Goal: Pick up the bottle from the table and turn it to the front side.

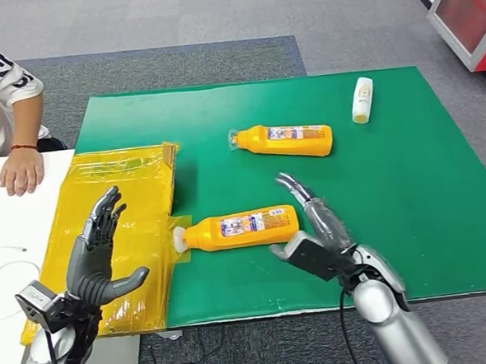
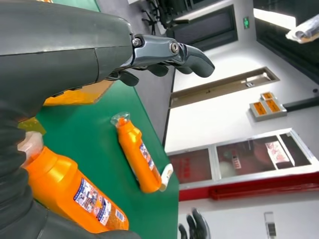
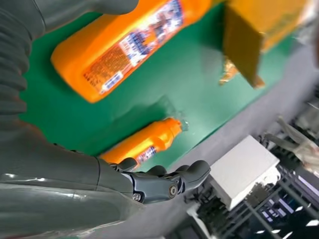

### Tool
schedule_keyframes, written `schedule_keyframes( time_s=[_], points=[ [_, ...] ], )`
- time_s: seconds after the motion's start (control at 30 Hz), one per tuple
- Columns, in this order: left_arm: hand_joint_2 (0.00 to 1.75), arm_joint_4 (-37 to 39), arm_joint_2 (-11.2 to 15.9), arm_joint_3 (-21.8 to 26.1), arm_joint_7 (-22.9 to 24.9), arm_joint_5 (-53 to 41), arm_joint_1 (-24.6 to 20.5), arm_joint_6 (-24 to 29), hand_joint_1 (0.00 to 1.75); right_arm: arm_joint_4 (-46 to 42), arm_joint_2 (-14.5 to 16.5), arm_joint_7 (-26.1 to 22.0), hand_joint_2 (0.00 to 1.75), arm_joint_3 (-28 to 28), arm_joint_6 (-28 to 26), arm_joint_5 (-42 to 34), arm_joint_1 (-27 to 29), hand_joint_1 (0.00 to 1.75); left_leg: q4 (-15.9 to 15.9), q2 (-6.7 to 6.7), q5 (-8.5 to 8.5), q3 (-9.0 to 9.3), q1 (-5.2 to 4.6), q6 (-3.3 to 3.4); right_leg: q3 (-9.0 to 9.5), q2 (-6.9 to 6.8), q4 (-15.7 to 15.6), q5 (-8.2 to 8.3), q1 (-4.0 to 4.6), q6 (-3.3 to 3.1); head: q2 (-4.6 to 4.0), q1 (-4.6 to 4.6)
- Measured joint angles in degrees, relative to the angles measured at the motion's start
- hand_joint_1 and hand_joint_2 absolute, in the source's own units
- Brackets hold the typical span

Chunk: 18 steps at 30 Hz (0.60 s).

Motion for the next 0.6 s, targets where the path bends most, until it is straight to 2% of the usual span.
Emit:
schedule_keyframes(
  time_s=[0.1, 0.33, 0.6],
  points=[
    [1.75, 0.3, 0.0, 0.0, -0.2, -0.1, -0.8, -0.5, 0.0, 2.7, -1.3, 0.4, 1.75, 3.8, 1.2, 5.1, -3.3, 0.0, 0.0, 0.0, 0.03, 0.01, 0.0, -0.01, 0.01, 0.0, 0.0, 0.02, 0.0, 0.0, 0.0, 0.0],
    [1.75, 1.2, 0.0, 0.0, -0.8, 0.0, -2.4, -1.5, 0.0, 9.2, -3.0, 0.5, 1.75, 12.0, 3.7, 8.5, -9.9, 0.0, 0.0, 0.0, 0.05, 0.01, 0.0, -0.01, 0.02, 0.0, 0.0, 0.02, 0.0, 0.01, -0.01, 0.0],
    [1.75, 2.5, -0.4, 0.0, -1.0, 0.0, -3.8, -2.4, 0.0, 18.4, -3.1, 5.3, 1.75, 21.7, 6.4, 13.3, -19.0, 0.0, 0.0, 0.0, 0.06, 0.01, 0.0, -0.01, 0.03, -0.01, 0.0, 0.03, 0.0, 0.02, 0.0, 0.0]
  ],
)
